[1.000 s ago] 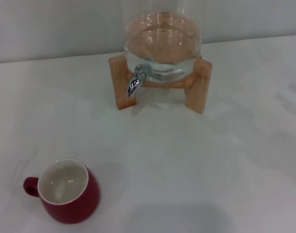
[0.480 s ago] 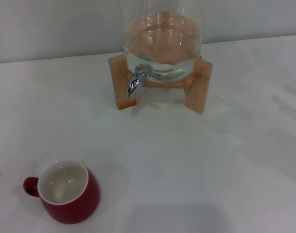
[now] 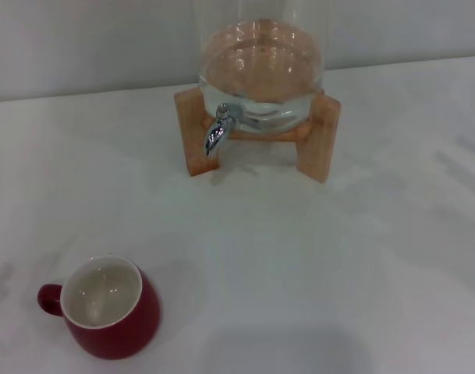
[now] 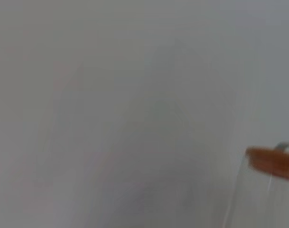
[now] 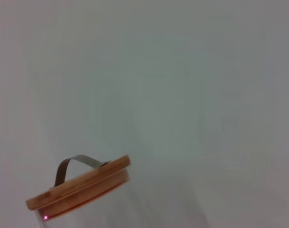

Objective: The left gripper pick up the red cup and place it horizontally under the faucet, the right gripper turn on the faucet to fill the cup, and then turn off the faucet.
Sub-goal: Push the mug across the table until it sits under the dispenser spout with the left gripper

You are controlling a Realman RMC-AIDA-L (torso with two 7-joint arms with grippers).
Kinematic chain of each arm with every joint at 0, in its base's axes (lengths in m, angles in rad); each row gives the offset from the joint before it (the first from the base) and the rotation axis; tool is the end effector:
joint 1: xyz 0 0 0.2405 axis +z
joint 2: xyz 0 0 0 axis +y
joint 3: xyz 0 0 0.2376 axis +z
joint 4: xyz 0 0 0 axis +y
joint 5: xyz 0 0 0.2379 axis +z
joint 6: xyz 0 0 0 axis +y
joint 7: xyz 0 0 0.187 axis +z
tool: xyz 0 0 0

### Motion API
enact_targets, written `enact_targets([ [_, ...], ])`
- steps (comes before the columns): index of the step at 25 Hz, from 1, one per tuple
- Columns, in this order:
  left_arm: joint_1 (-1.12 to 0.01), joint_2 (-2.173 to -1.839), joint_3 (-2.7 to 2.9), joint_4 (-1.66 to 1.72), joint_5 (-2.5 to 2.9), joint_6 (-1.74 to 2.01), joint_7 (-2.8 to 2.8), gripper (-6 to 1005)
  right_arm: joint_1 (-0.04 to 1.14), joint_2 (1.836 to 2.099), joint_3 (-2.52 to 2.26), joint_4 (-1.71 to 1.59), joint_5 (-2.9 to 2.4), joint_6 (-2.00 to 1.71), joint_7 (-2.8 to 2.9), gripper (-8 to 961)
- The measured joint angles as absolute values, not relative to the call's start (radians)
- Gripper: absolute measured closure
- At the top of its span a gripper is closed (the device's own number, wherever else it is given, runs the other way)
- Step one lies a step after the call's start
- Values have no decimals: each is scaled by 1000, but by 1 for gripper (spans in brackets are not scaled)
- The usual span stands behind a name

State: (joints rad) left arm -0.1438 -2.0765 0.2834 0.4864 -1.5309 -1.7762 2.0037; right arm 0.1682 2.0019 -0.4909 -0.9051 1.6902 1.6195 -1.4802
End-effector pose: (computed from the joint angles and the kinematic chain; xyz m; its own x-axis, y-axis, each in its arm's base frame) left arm -0.3484 0.2525 0.0665 0.4119 0.0657 0.9089 0.7863 -0.5298 -0.3180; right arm 0.3154 0.3121 0.1652 0.4139 -0.1537 -0.8973 -0.7971 -0.5373 -0.2757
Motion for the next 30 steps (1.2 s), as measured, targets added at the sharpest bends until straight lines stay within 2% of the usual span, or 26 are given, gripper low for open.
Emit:
enact_targets([
  [10,-166,-2083,284,373,-1427,-1623,2155,157,174,2002,-491,-905,1690,1591,-1479,295],
  [30,-136,-2086,275,114,-1472,-1604,2669,158,193,2002,-481,-898,1690,1563,-1472,295],
])
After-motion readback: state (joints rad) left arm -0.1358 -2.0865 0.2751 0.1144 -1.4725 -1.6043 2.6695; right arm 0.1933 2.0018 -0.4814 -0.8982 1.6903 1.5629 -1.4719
